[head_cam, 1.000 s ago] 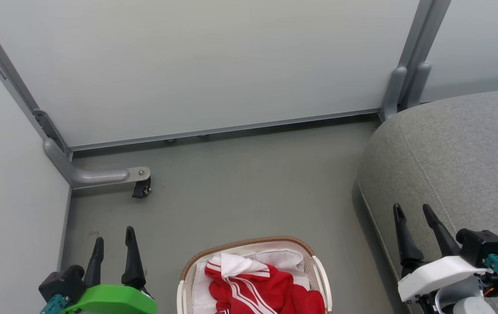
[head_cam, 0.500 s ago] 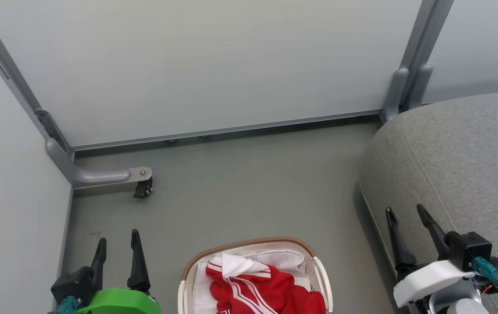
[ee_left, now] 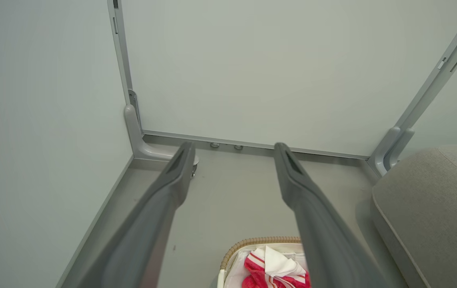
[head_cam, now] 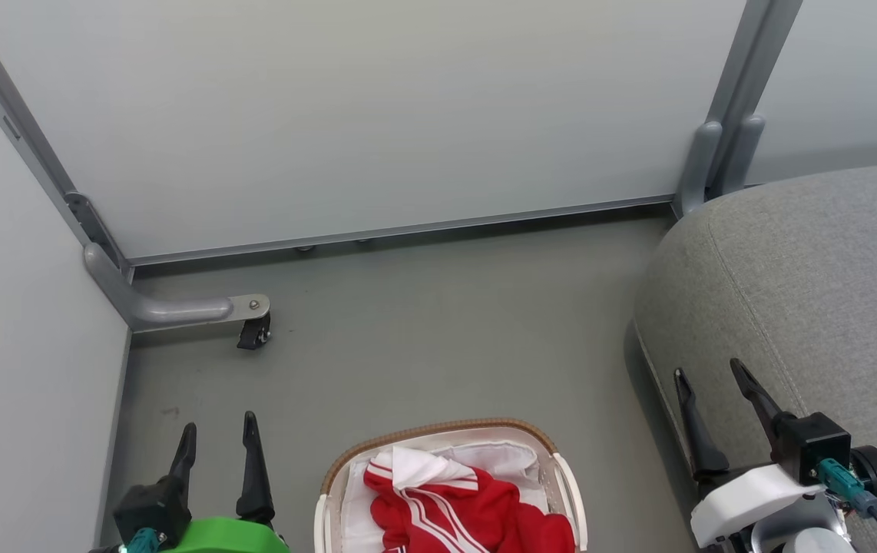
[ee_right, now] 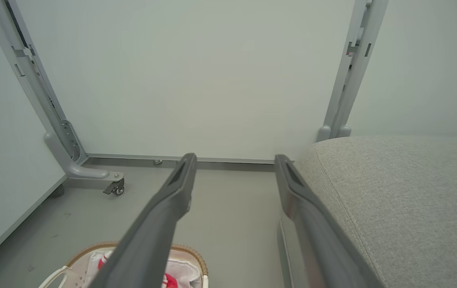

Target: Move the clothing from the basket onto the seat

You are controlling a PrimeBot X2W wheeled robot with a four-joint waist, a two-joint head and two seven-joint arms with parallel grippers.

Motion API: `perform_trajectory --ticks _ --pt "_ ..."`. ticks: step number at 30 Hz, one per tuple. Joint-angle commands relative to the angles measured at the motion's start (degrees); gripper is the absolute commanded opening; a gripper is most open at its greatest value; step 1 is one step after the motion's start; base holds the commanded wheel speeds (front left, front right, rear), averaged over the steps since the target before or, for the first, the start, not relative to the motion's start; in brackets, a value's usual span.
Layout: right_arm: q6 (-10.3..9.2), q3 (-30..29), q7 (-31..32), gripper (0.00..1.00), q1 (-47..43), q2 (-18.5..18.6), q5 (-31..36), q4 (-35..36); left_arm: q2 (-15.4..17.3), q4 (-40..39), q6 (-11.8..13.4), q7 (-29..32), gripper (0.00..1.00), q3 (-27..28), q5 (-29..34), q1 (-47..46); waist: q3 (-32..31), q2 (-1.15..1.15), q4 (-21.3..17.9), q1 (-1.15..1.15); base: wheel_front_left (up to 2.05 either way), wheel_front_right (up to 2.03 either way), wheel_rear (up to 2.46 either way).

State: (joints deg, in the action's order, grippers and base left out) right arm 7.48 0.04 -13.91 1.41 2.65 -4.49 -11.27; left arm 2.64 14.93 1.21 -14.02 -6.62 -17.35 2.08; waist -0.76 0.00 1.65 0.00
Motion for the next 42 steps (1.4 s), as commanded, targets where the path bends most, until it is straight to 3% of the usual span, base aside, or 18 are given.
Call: perform_trajectory --ticks 1,10,34,42 --pt "0.02 0.00 -0.60 1.00 -0.98 0.35 1.21 -0.08 0.38 0.05 0.31 -0.39 1.00 -0.13 1.18 0.94 -0.02 0.00 0.02 0.00 0.00 0.00 0.00" --pt "0.02 0.12 -1.37 1.00 -0.89 0.39 4.51 -0.18 0.41 0.88 0.65 -1.39 1.00 -0.48 3.66 1.13 -0.06 0.00 0.16 0.00 0.00 0.00 0.00" --pt "0.01 -0.39 -1.36 1.00 -0.44 0.37 3.79 0.11 0.40 0.57 0.92 -1.12 1.00 0.03 3.07 0.78 0.75 0.00 0.13 0.00 0.00 0.00 0.00" --pt "0.01 -0.53 -1.36 1.00 0.84 0.37 4.15 0.80 0.39 1.44 -0.25 -1.12 1.00 -1.97 4.72 -1.46 3.31 0.00 -0.48 0.00 0.00 0.00 0.00"
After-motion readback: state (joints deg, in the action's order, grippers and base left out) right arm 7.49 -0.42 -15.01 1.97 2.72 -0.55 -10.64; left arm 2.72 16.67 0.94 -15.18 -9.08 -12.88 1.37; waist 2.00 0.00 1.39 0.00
